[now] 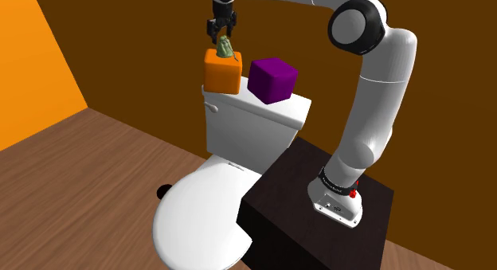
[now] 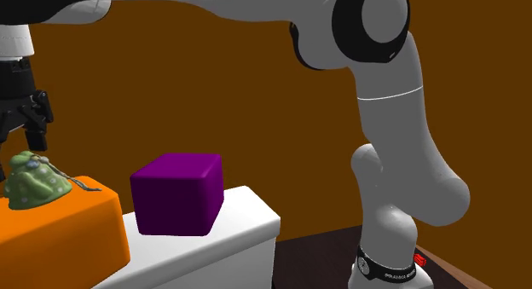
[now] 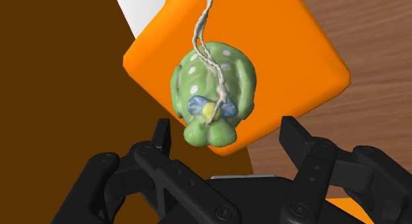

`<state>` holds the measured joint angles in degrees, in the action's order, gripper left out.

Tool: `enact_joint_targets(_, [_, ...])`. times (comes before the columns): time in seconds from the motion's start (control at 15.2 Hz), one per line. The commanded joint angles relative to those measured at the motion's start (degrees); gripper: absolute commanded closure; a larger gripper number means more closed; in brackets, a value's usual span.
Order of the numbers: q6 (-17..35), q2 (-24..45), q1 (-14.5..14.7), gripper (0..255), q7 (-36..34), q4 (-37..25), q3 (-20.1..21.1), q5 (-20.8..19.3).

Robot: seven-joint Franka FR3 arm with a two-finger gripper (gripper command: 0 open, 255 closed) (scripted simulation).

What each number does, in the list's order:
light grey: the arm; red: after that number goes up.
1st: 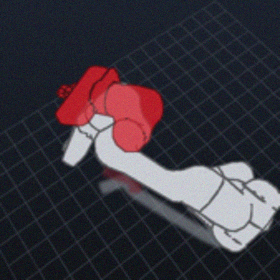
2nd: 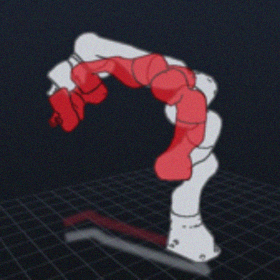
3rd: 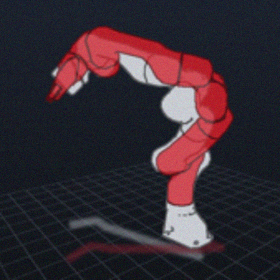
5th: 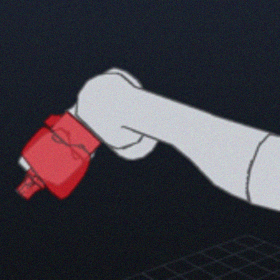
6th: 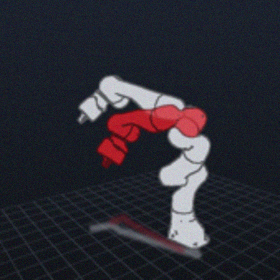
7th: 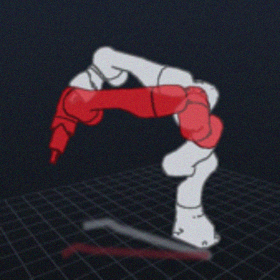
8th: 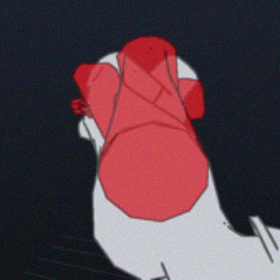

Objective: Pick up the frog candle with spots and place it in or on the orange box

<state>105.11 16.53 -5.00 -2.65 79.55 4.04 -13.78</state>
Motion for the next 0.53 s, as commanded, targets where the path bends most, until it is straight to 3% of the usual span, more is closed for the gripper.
enact_joint_targets(0.0, [-0.1, 0.1, 0.0, 0, 0.0, 0.1, 0.0, 0.0])
enact_joint_targets(0.13, [0.1, 0.1, 0.1, 0, -0.1, 0.2, 0.0, 0.0])
enact_joint_targets(0.46, [-7.1, 0.1, 1.0, 0, 0.3, -6.9, 0.4, 0.0])
